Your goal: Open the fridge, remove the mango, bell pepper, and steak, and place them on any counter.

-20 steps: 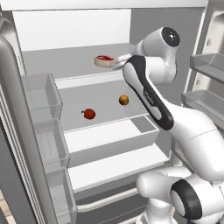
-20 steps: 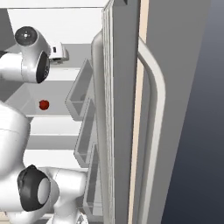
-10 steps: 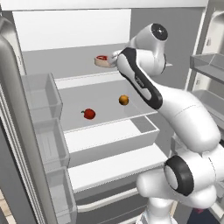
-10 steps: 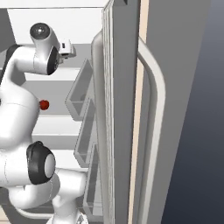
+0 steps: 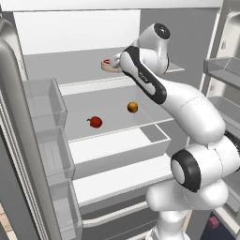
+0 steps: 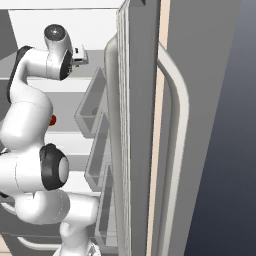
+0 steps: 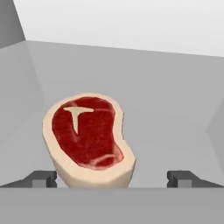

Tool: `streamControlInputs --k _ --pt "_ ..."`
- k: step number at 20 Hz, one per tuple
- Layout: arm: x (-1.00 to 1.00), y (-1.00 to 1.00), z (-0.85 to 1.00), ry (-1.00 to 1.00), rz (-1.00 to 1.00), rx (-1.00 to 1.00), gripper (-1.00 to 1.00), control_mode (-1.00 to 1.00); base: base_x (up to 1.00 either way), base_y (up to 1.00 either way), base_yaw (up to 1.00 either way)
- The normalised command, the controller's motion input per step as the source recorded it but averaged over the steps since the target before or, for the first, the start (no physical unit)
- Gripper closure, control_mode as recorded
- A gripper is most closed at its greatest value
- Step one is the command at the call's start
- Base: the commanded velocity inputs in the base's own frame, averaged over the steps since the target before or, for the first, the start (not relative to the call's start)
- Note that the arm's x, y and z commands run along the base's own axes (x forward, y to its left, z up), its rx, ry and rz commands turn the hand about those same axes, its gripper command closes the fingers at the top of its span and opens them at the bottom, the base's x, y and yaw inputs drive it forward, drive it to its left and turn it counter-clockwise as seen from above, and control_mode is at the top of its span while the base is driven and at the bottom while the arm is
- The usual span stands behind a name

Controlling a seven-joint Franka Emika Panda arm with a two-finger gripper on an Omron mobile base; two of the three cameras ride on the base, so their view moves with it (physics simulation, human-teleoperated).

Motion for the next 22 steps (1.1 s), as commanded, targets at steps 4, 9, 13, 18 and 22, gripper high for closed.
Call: streamControlInputs --k 4,9,13,18,22 --pt "0.24 0.13 -0.13 0.08 0.10 0.00 -1.00 -1.00 0.00 0.00 0.00" --pt "0.30 0.11 -0.12 0.03 0.09 0.00 -1.00 -1.00 0.00 0.00 0.00" --pt "0.35 0.21 -0.13 0.04 0.08 0.00 -1.00 -1.00 0.00 0.00 0.00" --pt "0.03 0.46 -0.28 0.06 0.07 0.00 1.00 -1.00 0.00 0.00 0.00" --pt "0.00 0.50 -0.17 0.02 0.03 0.00 1.00 -1.00 0.00 0.00 0.00"
